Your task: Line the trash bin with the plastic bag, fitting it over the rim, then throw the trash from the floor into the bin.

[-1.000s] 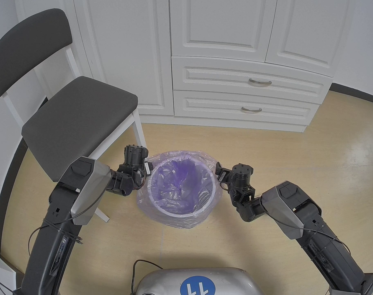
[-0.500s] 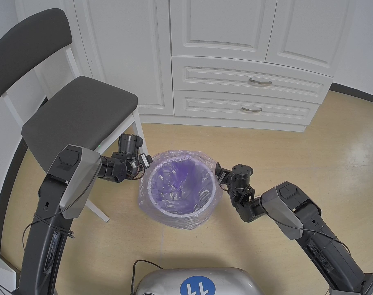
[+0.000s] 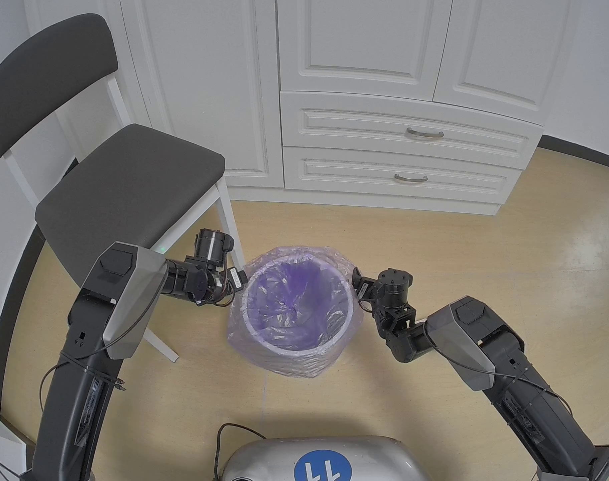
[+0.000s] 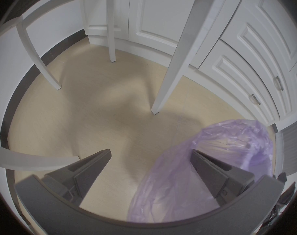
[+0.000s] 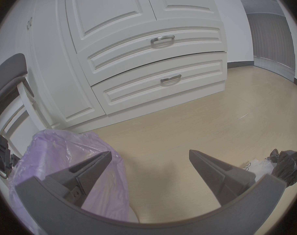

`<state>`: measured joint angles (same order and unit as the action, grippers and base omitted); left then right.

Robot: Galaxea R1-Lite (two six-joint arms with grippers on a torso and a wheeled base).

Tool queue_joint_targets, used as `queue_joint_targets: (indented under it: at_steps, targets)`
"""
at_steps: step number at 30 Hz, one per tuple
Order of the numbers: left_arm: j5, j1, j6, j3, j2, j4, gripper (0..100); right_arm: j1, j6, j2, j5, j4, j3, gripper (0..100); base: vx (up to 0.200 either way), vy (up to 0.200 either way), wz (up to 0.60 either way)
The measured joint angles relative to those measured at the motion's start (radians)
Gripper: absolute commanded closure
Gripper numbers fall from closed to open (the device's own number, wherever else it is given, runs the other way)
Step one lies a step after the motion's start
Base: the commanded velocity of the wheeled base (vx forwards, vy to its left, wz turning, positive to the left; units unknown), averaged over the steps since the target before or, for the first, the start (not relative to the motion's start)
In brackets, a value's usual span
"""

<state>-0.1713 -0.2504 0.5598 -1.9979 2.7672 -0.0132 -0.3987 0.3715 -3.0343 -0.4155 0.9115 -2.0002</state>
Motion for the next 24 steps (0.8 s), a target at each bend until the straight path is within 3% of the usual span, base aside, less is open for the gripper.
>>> queue_joint_targets:
  at_steps: [17,24]
  targets:
    - [-0.021,0.014,-0.053,-0.002,0.041,0.0,0,0.013,-0.056,0.001,-0.03,-0.081,0.0,0,0.0,0.0,0.0]
    - [-0.034,0.017,-0.07,-0.002,0.049,-0.003,0,0.02,-0.063,0.004,-0.078,-0.209,0.0,0,0.0,0.0,0.0]
